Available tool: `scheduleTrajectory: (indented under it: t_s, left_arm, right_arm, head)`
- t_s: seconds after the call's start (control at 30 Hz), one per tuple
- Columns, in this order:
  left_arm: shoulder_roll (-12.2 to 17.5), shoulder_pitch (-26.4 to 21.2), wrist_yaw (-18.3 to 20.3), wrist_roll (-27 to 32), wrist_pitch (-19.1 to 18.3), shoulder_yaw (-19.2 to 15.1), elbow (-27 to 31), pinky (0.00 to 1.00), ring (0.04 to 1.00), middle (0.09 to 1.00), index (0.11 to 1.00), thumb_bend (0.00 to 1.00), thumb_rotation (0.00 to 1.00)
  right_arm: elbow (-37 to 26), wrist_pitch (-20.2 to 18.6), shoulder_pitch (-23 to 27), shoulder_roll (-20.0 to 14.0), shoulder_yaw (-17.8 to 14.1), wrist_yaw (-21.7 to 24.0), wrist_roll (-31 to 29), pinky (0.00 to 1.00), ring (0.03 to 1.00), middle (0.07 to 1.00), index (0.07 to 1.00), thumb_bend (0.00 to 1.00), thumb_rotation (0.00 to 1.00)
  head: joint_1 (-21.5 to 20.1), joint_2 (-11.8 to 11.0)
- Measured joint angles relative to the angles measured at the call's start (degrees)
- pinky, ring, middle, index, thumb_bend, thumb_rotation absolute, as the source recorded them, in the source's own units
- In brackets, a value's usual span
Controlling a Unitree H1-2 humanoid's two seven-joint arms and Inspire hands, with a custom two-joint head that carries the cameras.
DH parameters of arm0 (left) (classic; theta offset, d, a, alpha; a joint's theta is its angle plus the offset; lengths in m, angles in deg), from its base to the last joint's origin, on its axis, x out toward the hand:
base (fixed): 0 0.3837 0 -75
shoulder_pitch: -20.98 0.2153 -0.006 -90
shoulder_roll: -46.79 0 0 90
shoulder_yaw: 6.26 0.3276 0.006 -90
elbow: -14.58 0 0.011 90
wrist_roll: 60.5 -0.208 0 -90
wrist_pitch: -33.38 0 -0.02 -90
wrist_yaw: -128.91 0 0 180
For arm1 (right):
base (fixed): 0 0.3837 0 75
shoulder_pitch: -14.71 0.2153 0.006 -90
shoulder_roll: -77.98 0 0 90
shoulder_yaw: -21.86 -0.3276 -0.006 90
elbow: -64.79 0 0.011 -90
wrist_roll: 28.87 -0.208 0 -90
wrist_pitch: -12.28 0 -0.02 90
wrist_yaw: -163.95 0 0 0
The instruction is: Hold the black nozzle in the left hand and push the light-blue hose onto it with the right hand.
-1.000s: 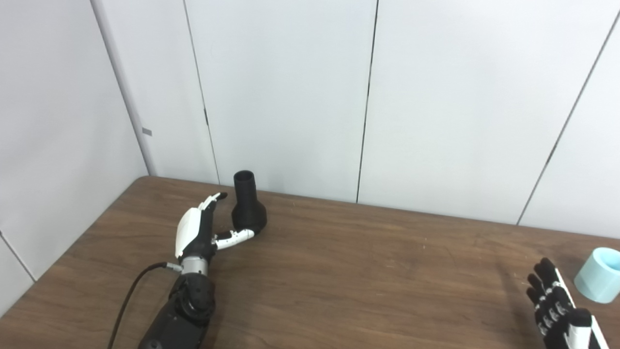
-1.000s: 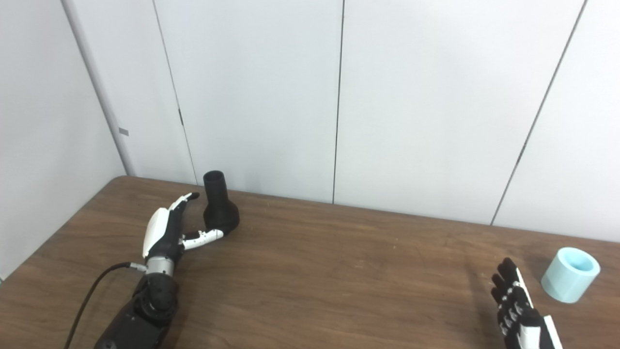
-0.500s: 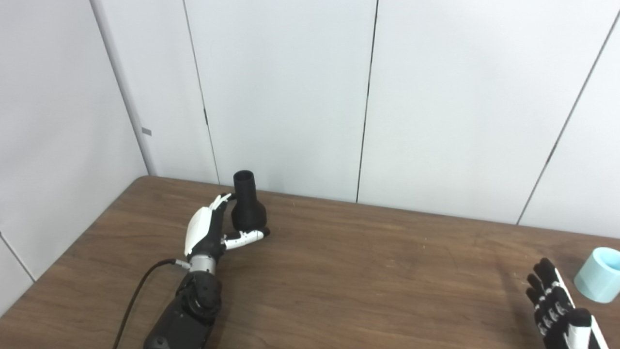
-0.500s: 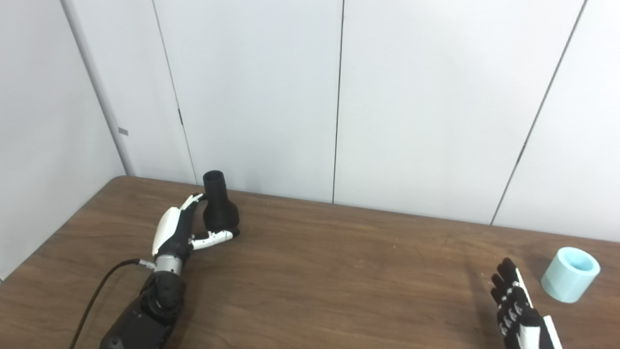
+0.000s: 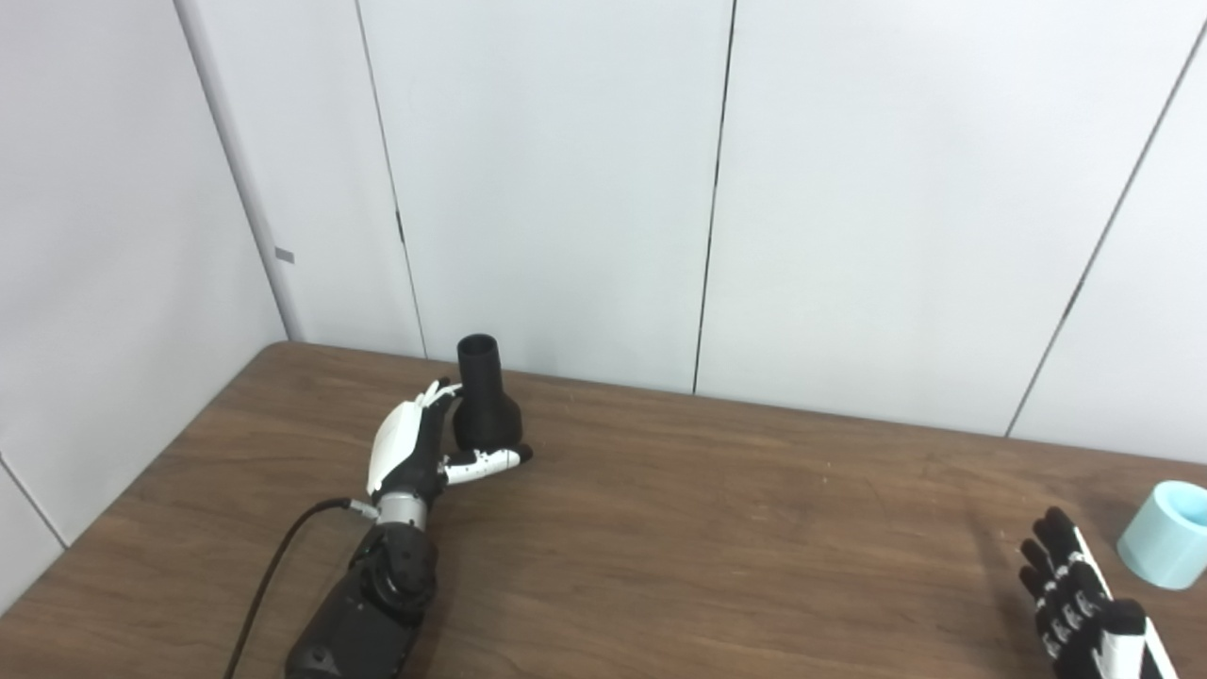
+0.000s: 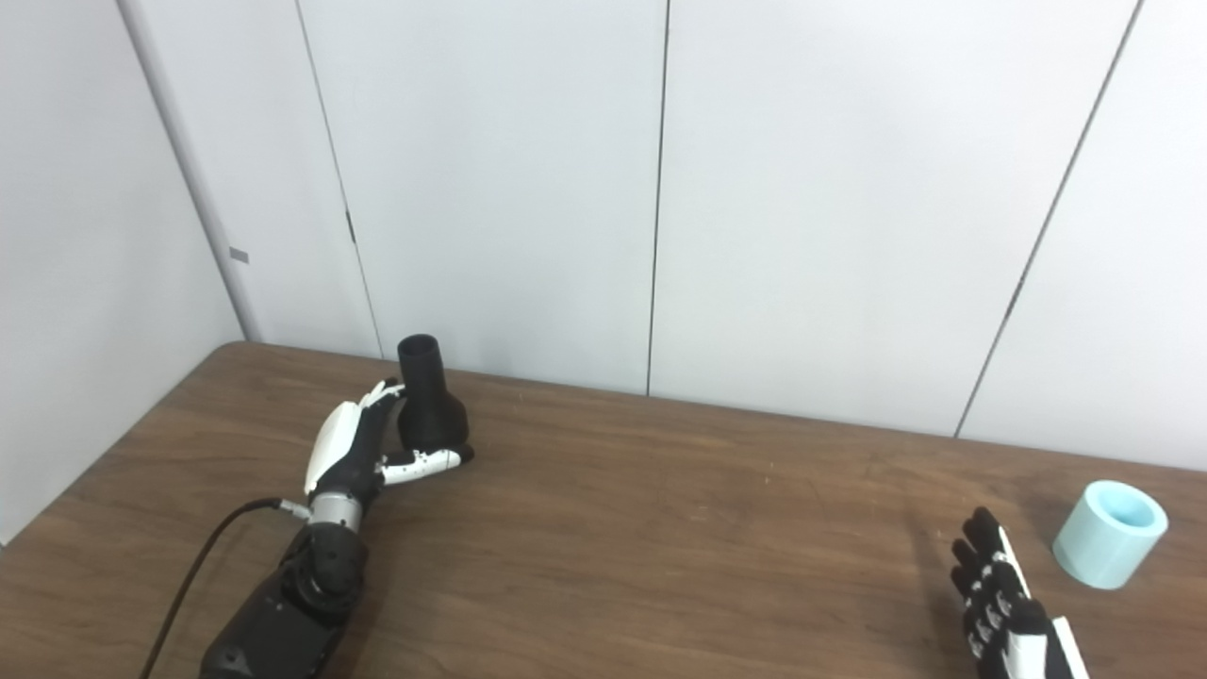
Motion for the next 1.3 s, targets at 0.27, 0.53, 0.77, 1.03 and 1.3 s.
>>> scheduleTrajectory:
  t_s: [0.27,0.53,0.77,1.03,1.3]
  left_arm:
    - [-0.30,-0.14,-0.01,-0.14,-0.58,0.03,0.00,1.00,0.993,0.970,0.722,0.99,0.37]
    - [-0.36,-0.15,-0.03,-0.07,-0.61,-0.07,0.00,1.00,0.983,0.910,0.610,0.86,0.28]
    - [-0.86,-0.33,-1.28,0.06,0.09,-0.10,-0.14,1.00,0.932,0.809,0.489,0.52,0.08]
    - [-1.19,-0.53,-0.86,0.57,0.85,0.04,-0.31,1.00,0.915,0.791,0.487,0.52,0.07]
    - [-1.17,-0.53,-0.21,0.73,0.70,0.05,-0.29,1.00,0.911,0.791,0.487,0.52,0.07]
  right_arm:
    - [-0.64,-0.33,-0.41,0.13,0.06,0.00,0.00,1.00,1.000,1.000,1.000,0.78,1.00]
    - [-0.89,-1.01,-0.56,0.20,0.07,0.00,0.00,1.00,1.000,1.000,1.000,0.78,1.00]
    - [-1.13,-1.79,-0.72,0.24,0.07,0.00,0.00,1.00,1.000,1.000,1.000,0.79,1.00]
    - [-1.29,-2.00,-0.82,0.25,0.05,-0.01,0.00,1.00,1.000,1.000,1.000,0.79,1.00]
    - [-1.56,-2.19,-1.02,0.31,0.06,-0.03,0.04,1.00,1.000,1.000,1.000,0.79,1.00]
  head:
    - [-0.09,0.09]
    - [-0.09,0.26]
    - [-0.18,0.53]
    - [-0.18,0.70]
    - [-0.26,0.97]
